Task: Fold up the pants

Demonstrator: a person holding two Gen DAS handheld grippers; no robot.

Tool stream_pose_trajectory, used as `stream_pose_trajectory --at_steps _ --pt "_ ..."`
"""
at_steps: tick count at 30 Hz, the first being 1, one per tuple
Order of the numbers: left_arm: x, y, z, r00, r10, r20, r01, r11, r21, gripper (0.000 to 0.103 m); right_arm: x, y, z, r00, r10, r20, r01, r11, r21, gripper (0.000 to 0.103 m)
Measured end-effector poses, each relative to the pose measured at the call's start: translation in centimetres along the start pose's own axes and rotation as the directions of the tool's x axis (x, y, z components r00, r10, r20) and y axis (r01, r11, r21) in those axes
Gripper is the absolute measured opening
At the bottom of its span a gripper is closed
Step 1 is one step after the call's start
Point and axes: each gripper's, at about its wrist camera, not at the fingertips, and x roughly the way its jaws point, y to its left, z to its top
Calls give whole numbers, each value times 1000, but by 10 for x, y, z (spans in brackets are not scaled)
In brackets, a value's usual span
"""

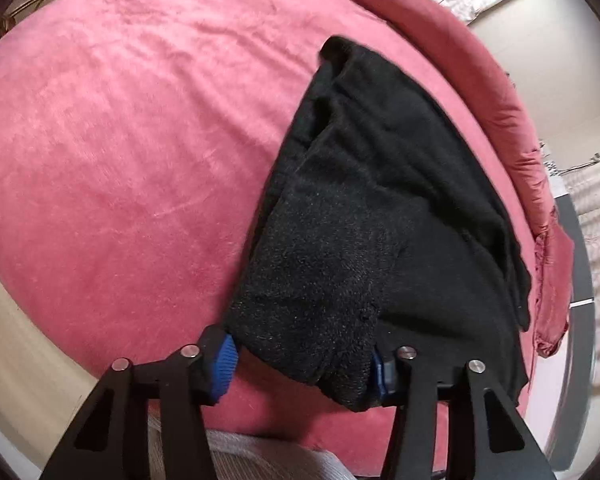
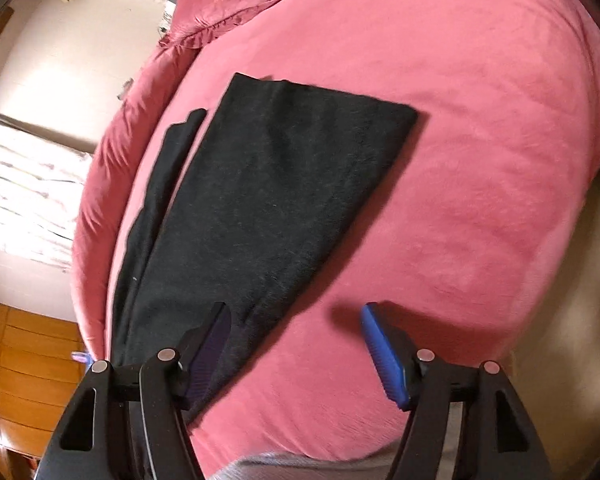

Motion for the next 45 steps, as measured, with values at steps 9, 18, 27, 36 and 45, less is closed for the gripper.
stream_pose_trajectory --at_steps 9,18,27,36,45 --pt "-19 6 -4 997 -65 45 66 997 -32 55 9 -11 32 997 22 80 -33 990 139 69" --pt "14 5 0 997 12 -82 -17 997 -69 53 27 8 52 999 -40 18 39 997 70 17" --pt "-27 1 3 976 -210 53 216 965 -150 27 -11 20 62 980 175 97 -184 978 102 8" --pt "-95 3 -4 923 -343 173 365 924 -117 23 -82 43 66 931 285 229 -299 954 31 6" --pt "-96 25 -24 924 -365 117 381 907 -177 23 -127 44 60 920 314 236 -320 947 -14 6"
